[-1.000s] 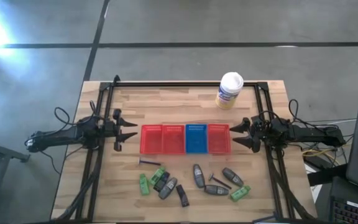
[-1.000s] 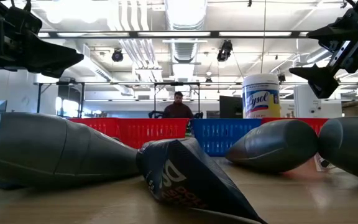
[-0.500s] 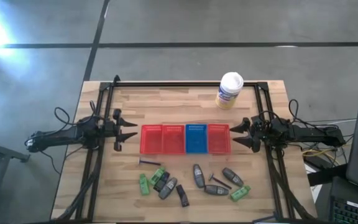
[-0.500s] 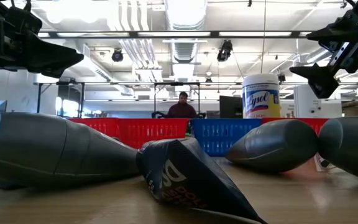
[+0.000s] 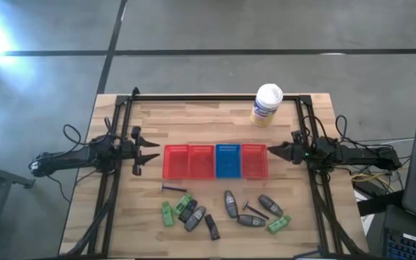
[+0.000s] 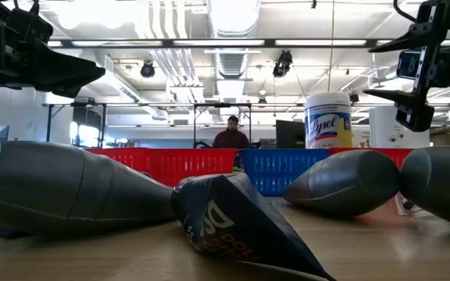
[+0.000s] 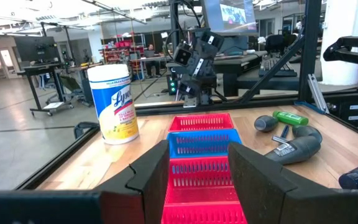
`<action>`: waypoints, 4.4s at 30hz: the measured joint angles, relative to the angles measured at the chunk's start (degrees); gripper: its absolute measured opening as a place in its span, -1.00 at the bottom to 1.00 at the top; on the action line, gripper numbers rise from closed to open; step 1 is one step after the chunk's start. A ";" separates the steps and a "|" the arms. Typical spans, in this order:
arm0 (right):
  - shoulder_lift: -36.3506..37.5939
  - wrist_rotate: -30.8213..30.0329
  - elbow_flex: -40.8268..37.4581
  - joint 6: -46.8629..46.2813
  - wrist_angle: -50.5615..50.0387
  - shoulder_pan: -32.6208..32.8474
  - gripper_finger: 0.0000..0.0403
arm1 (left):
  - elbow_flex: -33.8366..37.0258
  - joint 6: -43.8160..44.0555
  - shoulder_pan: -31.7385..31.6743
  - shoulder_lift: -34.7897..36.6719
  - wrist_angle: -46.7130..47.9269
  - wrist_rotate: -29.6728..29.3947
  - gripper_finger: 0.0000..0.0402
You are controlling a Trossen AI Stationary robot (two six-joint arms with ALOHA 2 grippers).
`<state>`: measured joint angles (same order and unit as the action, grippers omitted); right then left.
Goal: Pick & Place Travel size toiletries
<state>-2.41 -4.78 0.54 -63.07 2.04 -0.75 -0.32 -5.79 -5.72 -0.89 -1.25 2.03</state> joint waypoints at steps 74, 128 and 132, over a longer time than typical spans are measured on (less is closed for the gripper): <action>-93.12 17.88 55.23 -3.80 -46.50 26.10 0.77 | -0.02 0.01 0.00 -0.01 -0.01 -0.01 -0.15; -66.37 -5.50 52.15 -8.69 -48.63 4.43 -0.11 | 0.00 0.01 -0.01 0.01 -0.02 0.01 -0.15; -68.88 -2.72 52.11 -2.14 -46.86 -1.61 -0.09 | 0.00 0.01 0.00 -0.01 -0.03 0.01 -0.15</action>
<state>-71.29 -7.50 52.64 -65.20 -44.82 -2.37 -0.32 -5.78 -5.72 -0.91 -1.28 2.04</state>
